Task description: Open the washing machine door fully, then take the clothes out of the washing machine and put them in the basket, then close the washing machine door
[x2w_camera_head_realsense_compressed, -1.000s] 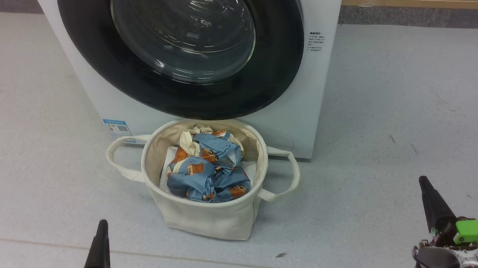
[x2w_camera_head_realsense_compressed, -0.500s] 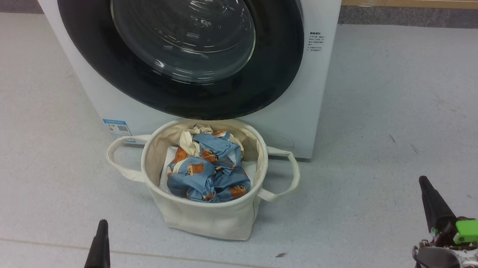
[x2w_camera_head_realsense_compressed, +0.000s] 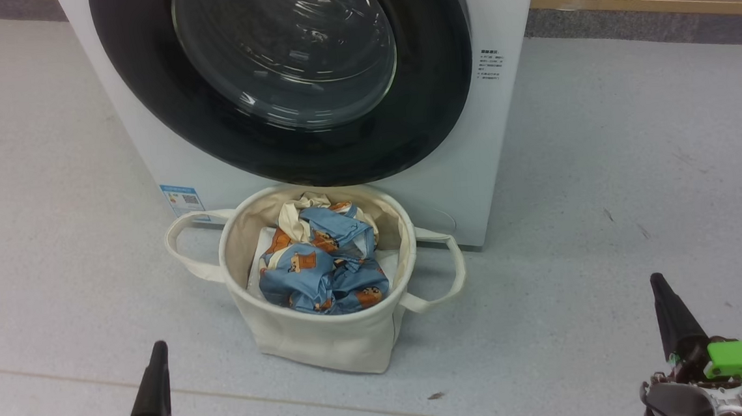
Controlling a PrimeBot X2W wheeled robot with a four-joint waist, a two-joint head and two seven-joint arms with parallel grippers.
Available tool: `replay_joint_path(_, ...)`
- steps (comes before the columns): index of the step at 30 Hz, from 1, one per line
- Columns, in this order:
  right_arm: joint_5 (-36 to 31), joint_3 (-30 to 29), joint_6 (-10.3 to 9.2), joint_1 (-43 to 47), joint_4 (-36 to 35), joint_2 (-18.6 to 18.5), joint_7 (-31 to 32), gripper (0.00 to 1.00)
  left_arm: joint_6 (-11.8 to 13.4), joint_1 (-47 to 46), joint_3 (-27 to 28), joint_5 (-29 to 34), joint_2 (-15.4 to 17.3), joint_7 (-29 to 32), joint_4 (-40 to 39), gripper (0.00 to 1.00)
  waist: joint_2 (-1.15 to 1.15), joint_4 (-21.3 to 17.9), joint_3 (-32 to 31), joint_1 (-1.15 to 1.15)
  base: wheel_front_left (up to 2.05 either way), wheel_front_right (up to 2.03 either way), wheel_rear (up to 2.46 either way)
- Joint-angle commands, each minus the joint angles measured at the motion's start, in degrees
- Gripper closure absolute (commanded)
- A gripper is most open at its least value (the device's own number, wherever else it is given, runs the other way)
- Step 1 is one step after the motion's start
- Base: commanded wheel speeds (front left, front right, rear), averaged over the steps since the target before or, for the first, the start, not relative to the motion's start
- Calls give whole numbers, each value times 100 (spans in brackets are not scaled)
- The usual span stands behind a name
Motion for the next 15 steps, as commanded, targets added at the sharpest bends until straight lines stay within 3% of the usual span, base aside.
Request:
replay_joint_path(1,33,108,1,-88,-218,-33,42,100,-41,-140,195,-22,33,47,-223,100,0,0,0,0,0,0,0)
replay_joint_path(15,33,108,1,-88,-218,-33,42,100,-41,-140,195,-22,33,47,-223,100,0,0,0,0,0,0,0)
